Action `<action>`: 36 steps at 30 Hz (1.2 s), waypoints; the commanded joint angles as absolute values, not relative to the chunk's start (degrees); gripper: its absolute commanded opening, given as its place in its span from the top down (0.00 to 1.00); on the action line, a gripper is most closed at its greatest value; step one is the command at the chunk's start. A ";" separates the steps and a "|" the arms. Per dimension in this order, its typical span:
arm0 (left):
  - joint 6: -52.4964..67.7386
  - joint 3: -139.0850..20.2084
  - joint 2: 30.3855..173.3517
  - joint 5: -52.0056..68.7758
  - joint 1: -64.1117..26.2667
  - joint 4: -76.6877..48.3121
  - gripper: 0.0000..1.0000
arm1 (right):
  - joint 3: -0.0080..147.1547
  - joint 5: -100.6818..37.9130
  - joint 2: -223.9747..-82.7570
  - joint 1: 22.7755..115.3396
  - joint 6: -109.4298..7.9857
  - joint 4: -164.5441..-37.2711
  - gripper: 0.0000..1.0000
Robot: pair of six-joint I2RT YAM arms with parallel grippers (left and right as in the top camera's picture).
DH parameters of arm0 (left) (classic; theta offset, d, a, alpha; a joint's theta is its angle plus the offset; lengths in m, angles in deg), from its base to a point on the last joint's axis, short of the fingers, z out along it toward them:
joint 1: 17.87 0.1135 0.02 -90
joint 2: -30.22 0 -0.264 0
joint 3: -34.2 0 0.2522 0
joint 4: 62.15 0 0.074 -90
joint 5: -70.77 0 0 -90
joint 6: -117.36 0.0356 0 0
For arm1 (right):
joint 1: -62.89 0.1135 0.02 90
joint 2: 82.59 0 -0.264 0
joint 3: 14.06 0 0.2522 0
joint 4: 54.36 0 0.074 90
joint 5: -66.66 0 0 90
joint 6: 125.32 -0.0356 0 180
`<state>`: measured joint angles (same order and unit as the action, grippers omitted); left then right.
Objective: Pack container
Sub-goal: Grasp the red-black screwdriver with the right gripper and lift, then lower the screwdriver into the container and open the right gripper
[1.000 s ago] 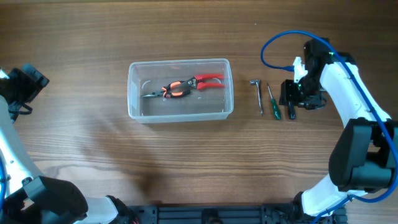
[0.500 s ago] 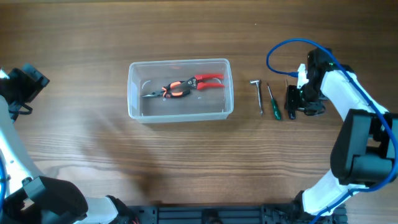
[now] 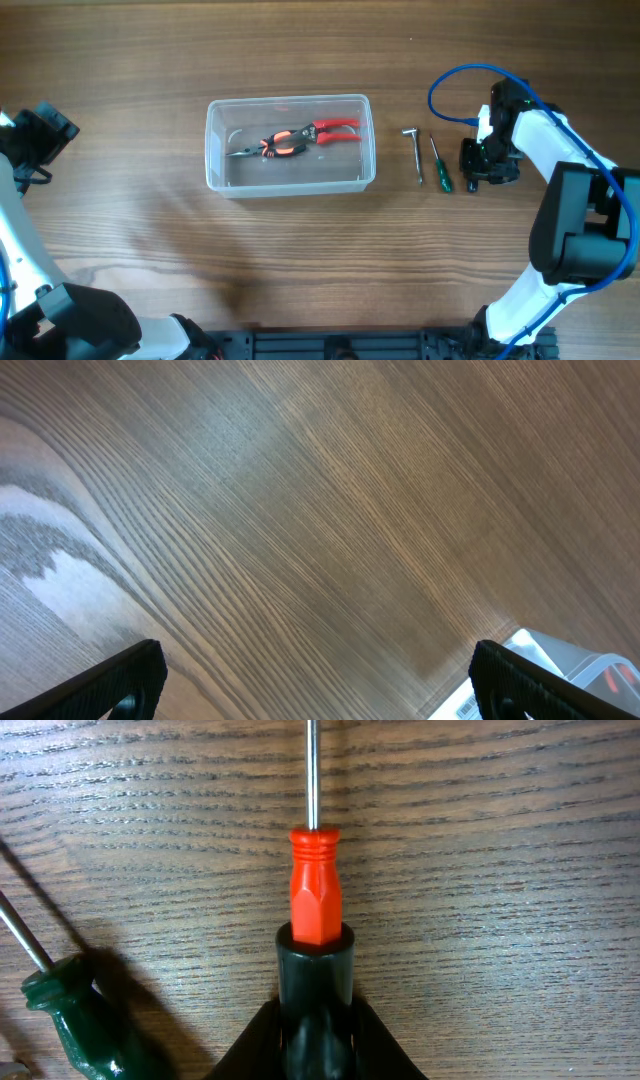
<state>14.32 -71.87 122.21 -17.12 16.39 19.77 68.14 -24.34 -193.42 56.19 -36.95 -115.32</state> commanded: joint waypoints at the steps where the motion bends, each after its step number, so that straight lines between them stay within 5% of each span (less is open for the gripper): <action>1: 13.38 -72.25 122.32 -16.23 16.65 19.79 0.00 | 67.68 -25.06 -197.03 56.28 -37.00 -115.26 0.96; 13: 13.38 -72.25 122.32 -16.23 16.65 19.79 0.00 | 88.97 -29.12 -178.03 58.71 -36.78 -125.90 0.96; 22: 13.38 -72.25 122.32 -16.25 16.65 19.79 0.00 | 96.99 -37.65 -166.18 76.85 -22.40 -122.12 0.96; 30: 13.38 -72.25 122.32 -16.25 16.65 19.79 0.00 | 96.64 -38.30 -176.33 99.97 1.10 -121.81 0.96; 36: 13.38 -72.25 122.32 -16.23 16.65 19.79 0.00 | 96.64 -38.46 -190.53 104.98 12.47 -117.55 0.96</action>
<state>14.30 -71.87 122.21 -17.12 16.39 19.77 97.36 -37.52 -182.75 103.41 1.63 -119.30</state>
